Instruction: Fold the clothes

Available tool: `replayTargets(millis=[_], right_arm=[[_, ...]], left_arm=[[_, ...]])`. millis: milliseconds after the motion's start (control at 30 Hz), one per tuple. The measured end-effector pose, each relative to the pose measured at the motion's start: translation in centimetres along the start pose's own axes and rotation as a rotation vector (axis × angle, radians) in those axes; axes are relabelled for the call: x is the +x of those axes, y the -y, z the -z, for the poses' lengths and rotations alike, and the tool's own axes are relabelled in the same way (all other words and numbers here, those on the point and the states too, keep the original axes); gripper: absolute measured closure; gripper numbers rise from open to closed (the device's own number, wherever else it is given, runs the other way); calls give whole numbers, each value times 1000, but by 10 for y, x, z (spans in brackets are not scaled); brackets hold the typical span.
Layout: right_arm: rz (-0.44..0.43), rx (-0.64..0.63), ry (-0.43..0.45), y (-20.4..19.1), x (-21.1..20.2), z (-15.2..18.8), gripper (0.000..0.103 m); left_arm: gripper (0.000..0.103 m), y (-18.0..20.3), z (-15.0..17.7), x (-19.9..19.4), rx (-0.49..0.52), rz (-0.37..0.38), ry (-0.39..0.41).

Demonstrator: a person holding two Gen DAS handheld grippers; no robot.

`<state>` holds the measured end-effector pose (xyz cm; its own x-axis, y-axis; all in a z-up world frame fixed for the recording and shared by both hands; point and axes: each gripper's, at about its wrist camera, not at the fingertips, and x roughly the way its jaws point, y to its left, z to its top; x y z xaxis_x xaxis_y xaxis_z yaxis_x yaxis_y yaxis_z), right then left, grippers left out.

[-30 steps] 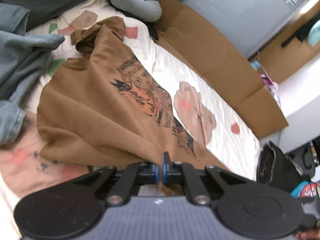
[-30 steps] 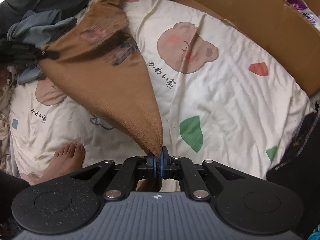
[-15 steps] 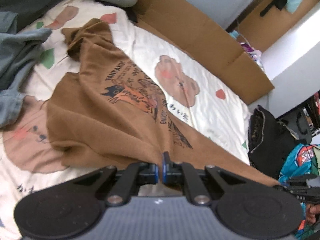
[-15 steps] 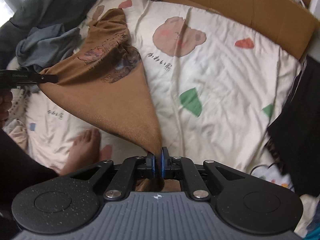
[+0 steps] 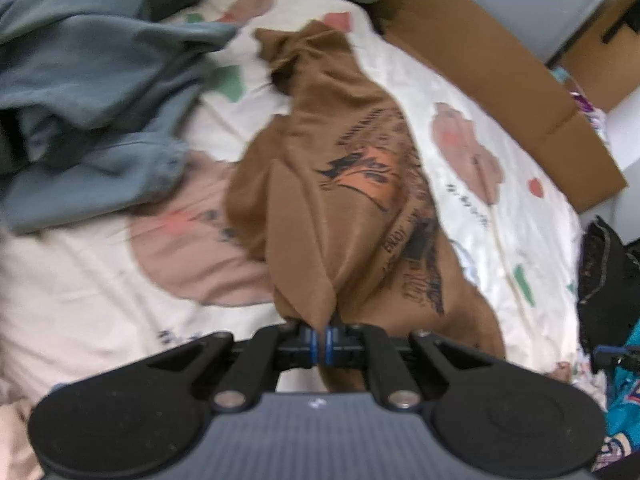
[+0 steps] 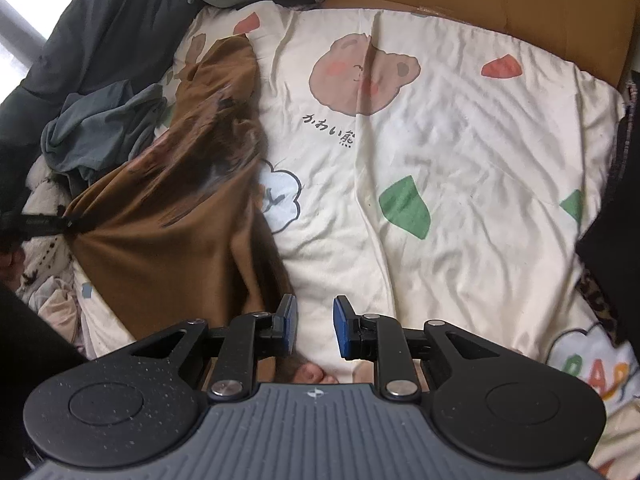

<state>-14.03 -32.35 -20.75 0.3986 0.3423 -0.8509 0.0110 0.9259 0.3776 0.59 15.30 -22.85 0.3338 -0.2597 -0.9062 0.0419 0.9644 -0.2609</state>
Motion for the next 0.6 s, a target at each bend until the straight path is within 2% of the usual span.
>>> replayTargets(millis=[233, 300, 467, 500, 600], right_arm=[[-43, -21, 25, -8, 32, -28, 81], [-51, -28, 27, -11, 42, -37, 75], [-97, -54, 29, -23, 73, -57, 71], [-110, -57, 30, -25, 80, -60, 62], [-152, -56, 30, -32, 101, -71, 53]], left_arm=[[99, -36, 6, -4, -49, -79, -23], [99, -44, 8, -4, -58, -97, -28], [99, -63, 17, -3, -97, -128, -51], [99, -66, 20, -3, -105, -132, -57], [99, -72, 27, -1, -119, -139, -73]])
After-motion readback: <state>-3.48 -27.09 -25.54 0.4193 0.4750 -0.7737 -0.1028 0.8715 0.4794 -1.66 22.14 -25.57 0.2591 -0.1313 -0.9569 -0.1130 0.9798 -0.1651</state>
